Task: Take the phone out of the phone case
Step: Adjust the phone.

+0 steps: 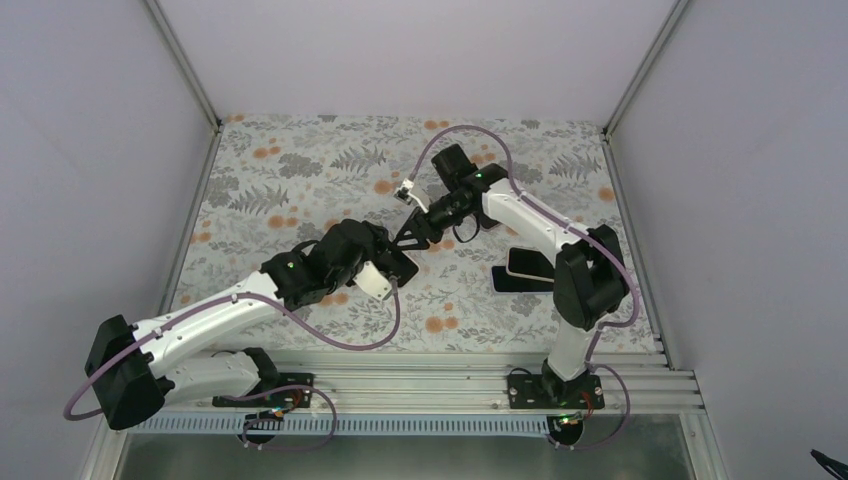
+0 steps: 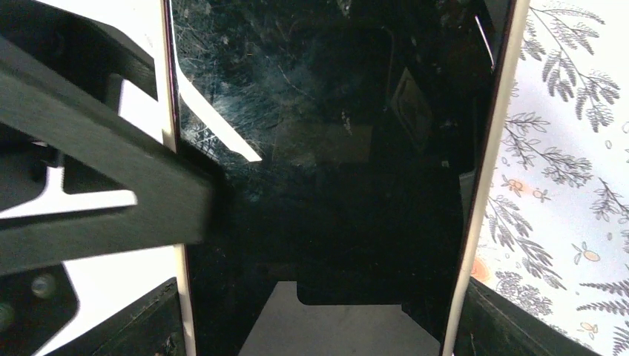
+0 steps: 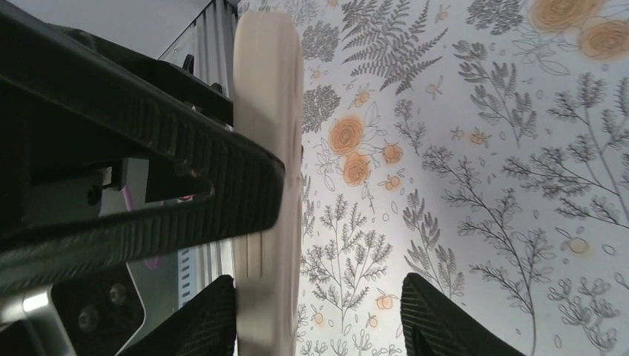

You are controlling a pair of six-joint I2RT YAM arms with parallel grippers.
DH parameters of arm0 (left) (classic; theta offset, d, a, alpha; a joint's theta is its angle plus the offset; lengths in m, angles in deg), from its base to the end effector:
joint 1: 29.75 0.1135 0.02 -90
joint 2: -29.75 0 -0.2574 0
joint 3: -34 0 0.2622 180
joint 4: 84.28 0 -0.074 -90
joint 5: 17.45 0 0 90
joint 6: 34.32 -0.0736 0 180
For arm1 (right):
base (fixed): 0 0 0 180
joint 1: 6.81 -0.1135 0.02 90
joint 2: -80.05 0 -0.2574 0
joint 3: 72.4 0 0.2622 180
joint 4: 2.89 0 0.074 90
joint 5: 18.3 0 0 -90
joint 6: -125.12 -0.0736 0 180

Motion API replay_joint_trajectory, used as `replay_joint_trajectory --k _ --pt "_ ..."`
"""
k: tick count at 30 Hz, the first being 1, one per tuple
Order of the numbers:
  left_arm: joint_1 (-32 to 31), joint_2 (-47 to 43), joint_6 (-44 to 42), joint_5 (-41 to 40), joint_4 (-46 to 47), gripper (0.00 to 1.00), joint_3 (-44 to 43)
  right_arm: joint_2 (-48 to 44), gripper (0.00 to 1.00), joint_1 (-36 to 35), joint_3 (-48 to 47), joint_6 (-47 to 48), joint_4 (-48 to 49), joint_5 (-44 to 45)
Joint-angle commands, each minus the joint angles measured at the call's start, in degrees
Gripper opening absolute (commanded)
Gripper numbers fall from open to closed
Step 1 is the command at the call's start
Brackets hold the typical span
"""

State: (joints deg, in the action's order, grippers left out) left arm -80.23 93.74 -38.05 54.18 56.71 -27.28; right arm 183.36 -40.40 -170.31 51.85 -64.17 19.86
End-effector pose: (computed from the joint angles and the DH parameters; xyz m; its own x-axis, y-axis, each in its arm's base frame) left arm 0.1938 -0.1985 0.2367 0.6087 0.7503 0.2578 0.3847 -0.5634 0.7312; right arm 0.2909 0.2626 0.2296 -0.5595 -0.5851 -0.5870 -0.7959 0.1817 0.5775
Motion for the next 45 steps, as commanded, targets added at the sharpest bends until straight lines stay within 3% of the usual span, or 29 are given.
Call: replay_joint_trajectory --k 1,5,18,20,24,27,38,45 --pt "-0.5 -1.06 -0.68 0.17 5.18 0.43 -0.55 2.08 0.51 -2.01 -2.89 1.57 -3.09 -1.77" --pt "-0.51 -0.93 -0.73 0.21 5.32 0.43 -0.62 2.26 0.48 -2.94 -3.39 2.59 -4.14 -2.99" --pt "-0.5 0.13 -2.11 -0.04 6.49 0.46 -0.9 4.46 0.05 -3.59 -5.69 1.39 -5.3 -4.21" --pt "-0.53 0.32 -1.86 -0.85 6.93 0.53 -0.95 4.28 0.04 -3.59 -5.72 1.16 -5.24 -4.83" --pt "-0.52 1.27 1.04 -3.13 5.75 0.83 -2.91 3.33 0.04 -2.83 -5.84 0.25 -3.83 -6.03" --pt "-0.43 2.47 5.18 -3.26 3.79 0.99 -6.83 2.26 0.04 -1.1 -6.31 -0.71 -1.96 -6.13" --pt "3.73 4.87 16.95 -0.63 1.56 1.0 -17.86 -1.3 0.04 5.97 -8.78 -5.29 4.31 -8.93" --pt "11.27 10.68 36.25 8.26 -6.59 1.0 -35.67 -6.18 0.04 11.87 -8.39 -14.99 17.2 -13.01"
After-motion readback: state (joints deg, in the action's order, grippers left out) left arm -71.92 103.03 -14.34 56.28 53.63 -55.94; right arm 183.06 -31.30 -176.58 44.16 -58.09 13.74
